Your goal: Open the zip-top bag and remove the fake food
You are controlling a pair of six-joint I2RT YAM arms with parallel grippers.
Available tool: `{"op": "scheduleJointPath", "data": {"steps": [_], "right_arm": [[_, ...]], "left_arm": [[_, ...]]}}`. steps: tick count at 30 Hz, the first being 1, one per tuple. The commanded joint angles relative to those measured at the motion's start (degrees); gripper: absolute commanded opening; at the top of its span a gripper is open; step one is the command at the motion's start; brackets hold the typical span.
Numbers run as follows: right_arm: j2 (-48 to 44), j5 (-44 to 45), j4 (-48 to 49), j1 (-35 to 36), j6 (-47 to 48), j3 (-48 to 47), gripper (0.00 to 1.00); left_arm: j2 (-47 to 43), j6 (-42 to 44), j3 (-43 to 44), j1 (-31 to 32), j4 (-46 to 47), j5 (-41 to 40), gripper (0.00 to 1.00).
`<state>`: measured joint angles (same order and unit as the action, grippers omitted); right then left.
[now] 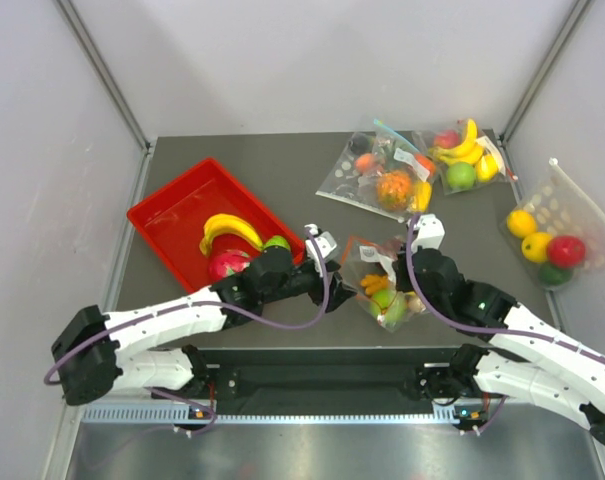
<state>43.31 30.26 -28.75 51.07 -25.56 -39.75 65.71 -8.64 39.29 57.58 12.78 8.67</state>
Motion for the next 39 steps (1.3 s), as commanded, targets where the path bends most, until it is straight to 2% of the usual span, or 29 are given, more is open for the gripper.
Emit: {"op": "scheduleJointPath", "data": {"steps": [1,5,9,11,12,21,28,39], "right_arm": [[-0.42,-0.11,0.63,-0.71,0.25,-0.51,0.00],[-0.68,-0.47,0.54,-0.62,0.16,-0.59,0.00],[-1.21,-0.64,0.19,-0.62,-0.01,-0.42,0.00],[-1.56,-0.64,-0.25,-0.71,-0.02,-0.51,0.00],[-1.91,-0.47,-0.25,-0.71,-0.01,-0.42,0.00],[-2.53,-0.11,-0.52,-0.71,-0.10,-0.07,0.00],[-2.26,-0.73,-0.08,-0.71,-0.37,0.72,0.00],[-2.62,-1.44,-1.73,-0.62,-2.30,1.95,0.00]], "left_arm": [[3.01,0.03,4.04,1.56,8.66,2.41,0.78],[8.27,0.03,6.32,2.54,11.38,3.11,0.76],[12.85,0.12,9.04,2.54,10.70,2.58,0.65],[14.96,0.21,9.58,2.54,9.82,2.85,0.57],[15.49,0.12,9.58,2.54,9.64,3.28,0.57],[21.29,0.56,11.07,6.31,7.44,5.13,0.56],[24.72,-1.81,11.69,8.60,9.20,6.71,0.56],[27.89,-7.79,10.63,10.79,17.01,2.77,0.68]]}}
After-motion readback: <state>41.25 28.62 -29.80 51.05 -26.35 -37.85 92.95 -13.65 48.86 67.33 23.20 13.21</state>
